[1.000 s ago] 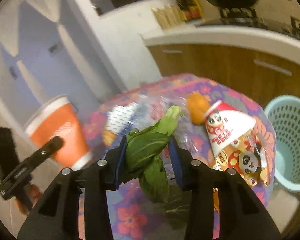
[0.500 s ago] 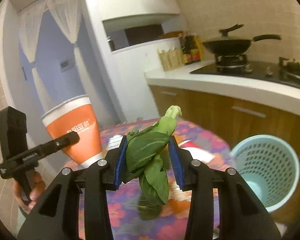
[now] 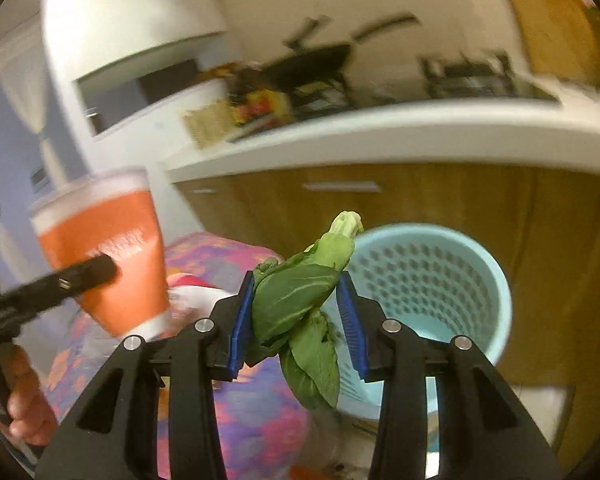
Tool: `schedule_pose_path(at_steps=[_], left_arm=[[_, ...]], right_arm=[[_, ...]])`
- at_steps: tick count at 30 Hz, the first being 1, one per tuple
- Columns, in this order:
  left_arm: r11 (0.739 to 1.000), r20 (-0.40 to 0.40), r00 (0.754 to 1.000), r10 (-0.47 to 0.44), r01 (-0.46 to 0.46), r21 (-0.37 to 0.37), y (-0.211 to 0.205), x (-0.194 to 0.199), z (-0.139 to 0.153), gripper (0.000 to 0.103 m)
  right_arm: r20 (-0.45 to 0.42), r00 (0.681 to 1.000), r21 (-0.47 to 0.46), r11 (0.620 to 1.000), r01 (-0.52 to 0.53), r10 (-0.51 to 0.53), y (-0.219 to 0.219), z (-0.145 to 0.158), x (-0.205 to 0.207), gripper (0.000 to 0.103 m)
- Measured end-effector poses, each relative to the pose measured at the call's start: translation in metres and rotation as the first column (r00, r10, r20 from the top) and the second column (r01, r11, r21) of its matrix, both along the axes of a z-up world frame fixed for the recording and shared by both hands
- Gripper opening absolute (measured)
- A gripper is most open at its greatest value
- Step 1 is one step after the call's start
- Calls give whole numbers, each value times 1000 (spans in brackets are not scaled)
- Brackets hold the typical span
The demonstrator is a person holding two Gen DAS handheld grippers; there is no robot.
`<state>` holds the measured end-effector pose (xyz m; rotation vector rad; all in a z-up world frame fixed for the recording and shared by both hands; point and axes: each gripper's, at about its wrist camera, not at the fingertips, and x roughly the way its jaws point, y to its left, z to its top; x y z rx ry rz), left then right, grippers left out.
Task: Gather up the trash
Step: 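Carry the leaves and cup over the blue basket and open both tools to drop them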
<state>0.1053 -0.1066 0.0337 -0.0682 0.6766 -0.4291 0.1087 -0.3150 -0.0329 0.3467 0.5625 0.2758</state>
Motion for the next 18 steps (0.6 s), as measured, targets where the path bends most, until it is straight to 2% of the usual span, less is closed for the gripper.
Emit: schedule_pose_path(at_steps=[3,9,14,18], left_arm=[[999,-31,999,-31,31,13,-26,24,-9,17],[997,-149,988,-44,53,52,-70,74,-47,17],[997,-215,975,-50,63,55,-87,95,-76,17],[996,-232,971,-60,74,54,-94,101,-84,17]], right_arm=[[-94,994,19,998,53,-51,-25,-33,19,37],[-202,975,10,995,95,-91,-46,-76,44,37],[-238,965,-35,994,108,-113,-47,-90,50,43],[-237,965,-34,994,108,-113,-48,-89,51,46]])
